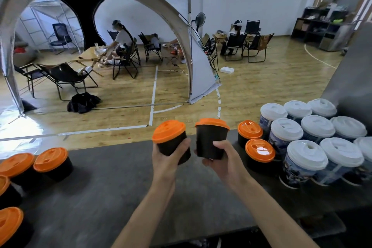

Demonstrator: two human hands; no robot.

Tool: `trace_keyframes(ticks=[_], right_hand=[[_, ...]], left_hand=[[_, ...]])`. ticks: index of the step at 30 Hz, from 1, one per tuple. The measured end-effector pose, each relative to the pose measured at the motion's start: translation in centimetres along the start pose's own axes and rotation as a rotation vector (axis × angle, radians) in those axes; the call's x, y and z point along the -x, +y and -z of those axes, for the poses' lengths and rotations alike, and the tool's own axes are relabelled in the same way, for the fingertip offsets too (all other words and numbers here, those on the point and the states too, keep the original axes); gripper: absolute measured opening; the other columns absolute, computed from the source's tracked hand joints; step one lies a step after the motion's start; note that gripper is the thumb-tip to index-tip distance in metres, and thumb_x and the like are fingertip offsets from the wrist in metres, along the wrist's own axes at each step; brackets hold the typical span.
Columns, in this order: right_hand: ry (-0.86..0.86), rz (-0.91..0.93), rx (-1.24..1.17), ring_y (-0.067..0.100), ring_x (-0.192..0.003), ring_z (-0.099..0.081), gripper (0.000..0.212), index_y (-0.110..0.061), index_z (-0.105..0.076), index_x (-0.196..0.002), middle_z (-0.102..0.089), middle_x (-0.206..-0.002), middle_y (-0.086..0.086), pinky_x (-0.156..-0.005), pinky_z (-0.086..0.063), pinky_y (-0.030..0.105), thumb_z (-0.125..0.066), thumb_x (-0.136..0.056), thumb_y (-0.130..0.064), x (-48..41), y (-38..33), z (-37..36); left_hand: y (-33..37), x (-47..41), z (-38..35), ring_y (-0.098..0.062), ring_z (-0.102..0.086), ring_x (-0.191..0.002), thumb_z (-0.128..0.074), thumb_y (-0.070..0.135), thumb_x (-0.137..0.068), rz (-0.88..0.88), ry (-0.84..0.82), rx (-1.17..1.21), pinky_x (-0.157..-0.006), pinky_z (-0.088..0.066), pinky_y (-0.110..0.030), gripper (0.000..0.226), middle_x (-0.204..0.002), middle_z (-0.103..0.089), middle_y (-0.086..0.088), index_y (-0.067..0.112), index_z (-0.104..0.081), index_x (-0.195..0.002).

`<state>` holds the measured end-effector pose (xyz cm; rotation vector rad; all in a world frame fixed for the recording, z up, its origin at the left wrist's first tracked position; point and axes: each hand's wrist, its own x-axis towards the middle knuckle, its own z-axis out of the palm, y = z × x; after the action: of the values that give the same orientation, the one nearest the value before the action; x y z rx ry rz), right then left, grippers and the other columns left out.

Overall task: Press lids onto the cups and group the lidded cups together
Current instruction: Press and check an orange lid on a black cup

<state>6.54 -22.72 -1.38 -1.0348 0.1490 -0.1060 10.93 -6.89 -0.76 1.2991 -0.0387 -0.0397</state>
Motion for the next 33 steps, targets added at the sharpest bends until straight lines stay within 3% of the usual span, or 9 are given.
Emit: trace_keyframes(ticks=[3,6,9,15,21,24,28,31,33], right_hand=[[-0.041,0.01,0.043,0.029,-0.096,-0.062,0.078,-0.006,-0.051,-0.135,-0.064,-0.111,0.019,-0.066,-0.046,0.031,-0.075,-0.07,-0.041,0.5,-0.9,-0.7],[0.031,0.027,0.163,0.03,-0.095,-0.066,0.095,-0.012,-0.053,-0.134,-0.068,-0.115,0.019,-0.067,-0.049,0.032,-0.092,-0.058,-0.054,0.4,-1.8,-1.3],[0.094,0.072,0.241,0.033,-0.096,-0.07,0.103,-0.013,-0.05,-0.135,-0.069,-0.116,0.019,-0.068,-0.051,0.034,-0.094,-0.053,-0.058,0.4,-2.1,-1.2],[-0.002,0.019,0.066,0.027,-0.105,-0.067,0.06,-0.007,-0.059,-0.131,-0.064,-0.124,0.024,-0.075,-0.058,0.035,-0.069,-0.079,-0.035,1.0,-3.5,-1.6],[0.104,0.093,0.184,0.027,-0.095,-0.072,0.097,-0.011,-0.048,-0.137,-0.065,-0.122,0.022,-0.067,-0.054,0.032,-0.086,-0.061,-0.057,1.3,-3.6,-2.3],[0.092,0.09,0.156,0.025,-0.098,-0.071,0.083,-0.012,-0.055,-0.134,-0.067,-0.12,0.018,-0.07,-0.055,0.032,-0.082,-0.068,-0.054,1.5,-3.7,-2.5],[0.054,0.07,0.091,0.023,-0.107,-0.071,0.055,-0.013,-0.063,-0.129,-0.071,-0.119,0.014,-0.08,-0.059,0.036,-0.066,-0.081,-0.04,1.8,-4.4,-2.6],[0.065,0.08,0.083,0.022,-0.104,-0.071,0.058,-0.014,-0.059,-0.13,-0.068,-0.121,0.015,-0.077,-0.059,0.036,-0.062,-0.081,-0.044,2.0,-4.7,-3.0],[0.105,0.097,0.121,0.024,-0.105,-0.071,0.073,-0.013,-0.055,-0.134,-0.067,-0.124,0.016,-0.077,-0.058,0.036,-0.07,-0.075,-0.054,2.1,-4.9,-3.4]], left_hand=[[1.5,0.1,-1.6,-0.01,-0.073,-0.097,-0.101,0.033,-0.054,-0.049,-0.033,-0.046,-0.071,-0.059,-0.021,0.089,-0.114,-0.073,-0.002,0.022,-0.06,-0.132],[2.2,0.4,-2.3,-0.008,-0.072,-0.099,-0.093,0.031,-0.056,-0.111,-0.021,-0.076,-0.07,-0.057,-0.016,0.086,-0.116,-0.071,0.001,0.021,-0.058,-0.133],[2.5,0.8,-2.6,-0.007,-0.071,-0.103,-0.094,0.03,-0.057,-0.158,-0.026,-0.121,-0.079,-0.058,-0.02,0.085,-0.117,-0.071,0.004,0.024,-0.055,-0.132],[3.4,0.8,-3.1,-0.009,-0.071,-0.102,-0.095,0.018,-0.067,-0.151,0.0,-0.061,-0.071,-0.058,-0.019,0.079,-0.116,-0.07,0.004,0.024,-0.054,-0.135],[3.6,1.6,-3.5,-0.011,-0.072,-0.101,-0.095,0.015,-0.067,-0.159,0.005,-0.047,-0.075,-0.061,-0.026,0.078,-0.116,-0.071,0.002,0.023,-0.054,-0.133],[4.0,1.7,-3.8,-0.005,-0.071,-0.101,-0.095,0.016,-0.068,-0.171,-0.001,-0.043,-0.081,-0.061,-0.025,0.078,-0.116,-0.071,0.006,0.024,-0.054,-0.134],[4.6,1.6,-3.8,-0.009,-0.072,-0.103,-0.094,0.017,-0.069,-0.144,-0.001,0.014,-0.073,-0.06,-0.023,0.076,-0.119,-0.071,0.001,0.024,-0.056,-0.134],[4.8,2.0,-3.9,-0.007,-0.072,-0.1,-0.093,0.014,-0.07,-0.133,-0.008,0.036,-0.071,-0.059,-0.022,0.073,-0.117,-0.071,0.001,0.023,-0.056,-0.133],[4.9,2.3,-4.1,-0.008,-0.072,-0.101,-0.094,0.019,-0.068,-0.146,-0.012,0.031,-0.075,-0.061,-0.025,0.076,-0.117,-0.071,0.002,0.023,-0.056,-0.134]])
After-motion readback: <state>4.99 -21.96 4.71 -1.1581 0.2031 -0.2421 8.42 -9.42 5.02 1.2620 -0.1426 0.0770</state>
